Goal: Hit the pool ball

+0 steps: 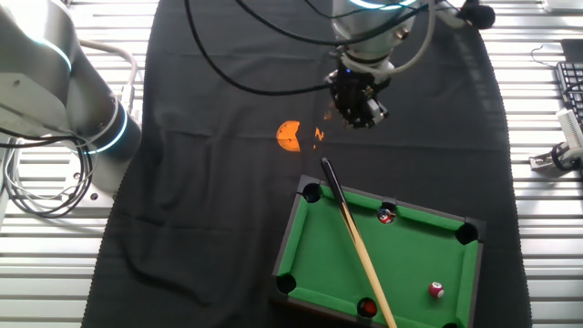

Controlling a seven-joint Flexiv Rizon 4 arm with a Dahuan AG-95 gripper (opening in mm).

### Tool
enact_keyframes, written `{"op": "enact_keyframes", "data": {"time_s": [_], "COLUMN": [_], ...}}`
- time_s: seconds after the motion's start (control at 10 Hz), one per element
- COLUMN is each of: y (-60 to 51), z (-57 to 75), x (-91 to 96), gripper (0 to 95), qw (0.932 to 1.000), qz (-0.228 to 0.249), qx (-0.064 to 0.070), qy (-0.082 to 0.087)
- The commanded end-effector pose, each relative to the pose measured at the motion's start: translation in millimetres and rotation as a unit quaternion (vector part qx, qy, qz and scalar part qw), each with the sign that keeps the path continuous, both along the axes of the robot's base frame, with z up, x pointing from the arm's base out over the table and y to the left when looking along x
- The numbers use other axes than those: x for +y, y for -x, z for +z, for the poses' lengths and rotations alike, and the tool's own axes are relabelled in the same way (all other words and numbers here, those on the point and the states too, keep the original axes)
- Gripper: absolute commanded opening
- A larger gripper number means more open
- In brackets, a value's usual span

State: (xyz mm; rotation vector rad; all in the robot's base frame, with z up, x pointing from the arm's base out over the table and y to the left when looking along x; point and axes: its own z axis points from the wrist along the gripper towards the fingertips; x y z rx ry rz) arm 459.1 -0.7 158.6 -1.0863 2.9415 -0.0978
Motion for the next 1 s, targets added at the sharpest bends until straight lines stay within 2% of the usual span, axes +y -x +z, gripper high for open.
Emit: {"op": "enact_keyframes", "data": {"time_s": [0.1,0.2,0.4,0.6,0.8,1.0], "y": [3.2,3.2,3.2,3.2,3.7,4.2], "z": [-1.6,-1.6,-1.6,-1.6,-1.7,-1.5], "x": [-0.6,-0.6,-0.6,-0.6,-0.9,-2.0], "gripper": [0.0,0.0,0.0,0.0,0.0,0.0], "qw": [0.9833,0.9767,0.967,0.95,0.9442,0.9433], "qz": [0.18,0.213,0.253,0.312,0.329,0.331], "qx": [-0.007,-0.007,-0.005,-0.001,0.006,0.013], "qy": [-0.021,-0.029,-0.027,-0.022,-0.018,-0.013]}}
